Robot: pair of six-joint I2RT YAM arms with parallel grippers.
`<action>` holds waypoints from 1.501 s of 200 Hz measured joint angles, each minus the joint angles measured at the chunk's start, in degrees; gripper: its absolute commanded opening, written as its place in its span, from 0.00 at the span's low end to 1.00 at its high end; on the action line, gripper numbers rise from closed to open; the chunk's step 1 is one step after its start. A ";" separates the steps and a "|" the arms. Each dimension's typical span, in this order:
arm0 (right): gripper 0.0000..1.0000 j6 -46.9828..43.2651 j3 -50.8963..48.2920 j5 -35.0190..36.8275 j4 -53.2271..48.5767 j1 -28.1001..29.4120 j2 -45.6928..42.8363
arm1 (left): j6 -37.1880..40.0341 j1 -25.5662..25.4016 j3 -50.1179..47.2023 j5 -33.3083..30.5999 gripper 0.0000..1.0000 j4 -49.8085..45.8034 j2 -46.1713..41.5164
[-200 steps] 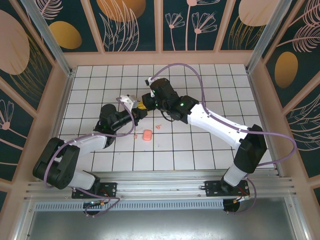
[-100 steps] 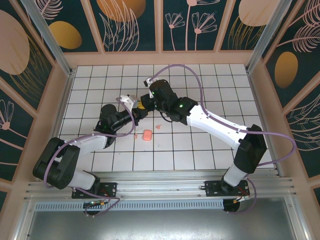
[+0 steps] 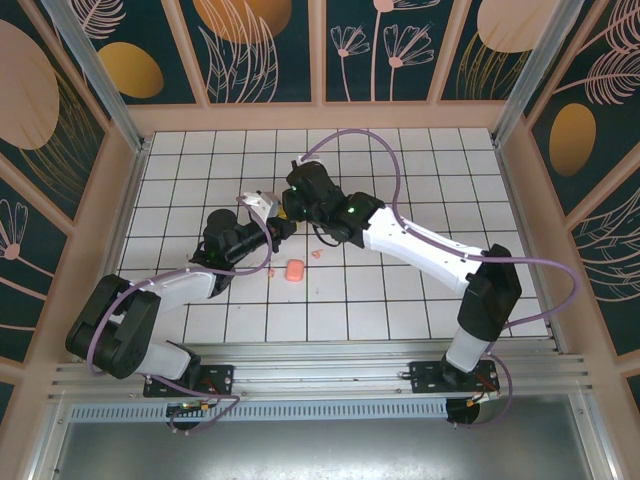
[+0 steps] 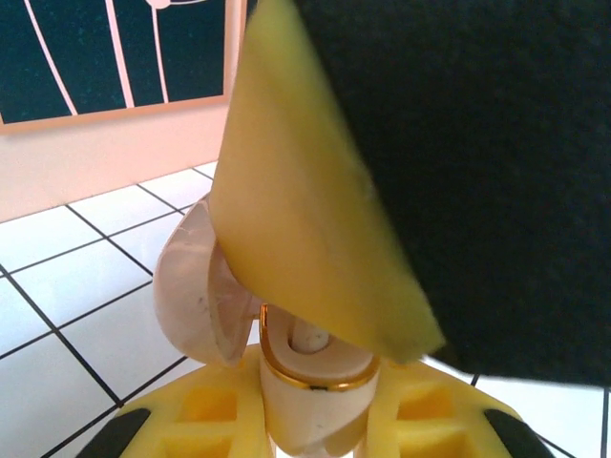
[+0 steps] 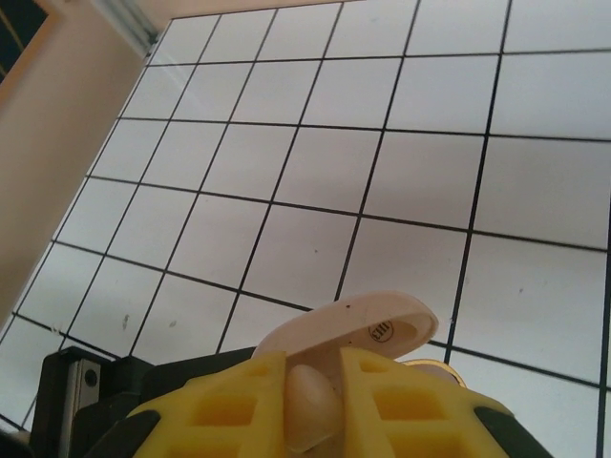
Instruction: Insert the wireless bluetooth earbuds into the charging case
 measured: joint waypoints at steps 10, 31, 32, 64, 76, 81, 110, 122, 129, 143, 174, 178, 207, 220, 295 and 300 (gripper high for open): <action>0.18 2.23 0.24 0.79 -0.59 0.11 0.22 | 0.22 -0.13 0.00 -0.44 0.14 -0.20 0.00; 0.18 6.73 0.37 1.79 -1.60 0.35 0.33 | 0.68 -0.50 0.00 -1.05 0.14 -0.76 -0.02; 0.18 6.88 0.37 1.84 -1.62 0.37 0.33 | 0.68 -0.52 0.00 -1.07 0.14 -0.76 0.00; 0.19 11.41 0.37 2.67 -2.14 0.57 0.55 | 1.16 -0.66 0.00 -1.29 0.14 -1.25 -0.02; 0.19 12.33 0.37 2.67 -2.16 0.57 0.70 | 1.31 -0.66 0.00 -1.46 0.14 -1.53 -0.02; 0.19 12.68 0.37 2.67 -2.16 0.57 0.70 | 1.38 -0.66 0.00 -1.53 0.14 -1.62 -0.02; 0.21 14.14 0.92 2.64 -2.95 0.57 0.85 | 1.70 -0.66 0.00 -1.75 0.14 -1.77 -0.22; 0.22 14.38 1.14 2.64 -3.02 0.57 0.92 | 1.73 -0.68 0.00 -1.97 0.14 -1.77 -0.37; 0.23 14.56 1.16 2.64 -3.04 0.57 0.92 | 1.75 -0.66 0.00 -2.10 0.14 -1.77 -0.42; 0.24 14.78 1.25 2.29 -3.41 0.59 0.92 | 1.75 -0.66 0.00 -2.38 0.14 -1.73 -0.44; 0.27 15.26 1.27 1.97 -4.04 0.92 0.92 | 1.77 -0.66 0.00 -2.82 0.14 -1.81 -0.59; 0.27 15.26 1.27 1.97 -4.02 0.92 0.92 | 1.77 -0.66 0.00 -2.91 0.14 -1.86 -0.63; 0.30 15.43 1.27 1.70 -3.96 0.92 0.92 | 1.97 -0.68 0.00 -2.97 0.14 -2.08 -0.66; 0.32 15.41 1.27 1.60 -3.82 0.92 0.90 | 2.14 -0.72 0.00 -3.04 0.14 -2.10 -0.66; 0.36 15.39 1.27 1.09 -2.93 0.92 0.24 | 3.04 -0.87 0.00 -4.15 0.14 -2.54 -1.84; 0.36 15.39 1.27 1.09 -2.93 0.92 0.15 | 3.08 -0.87 0.00 -4.17 0.13 -2.54 -1.92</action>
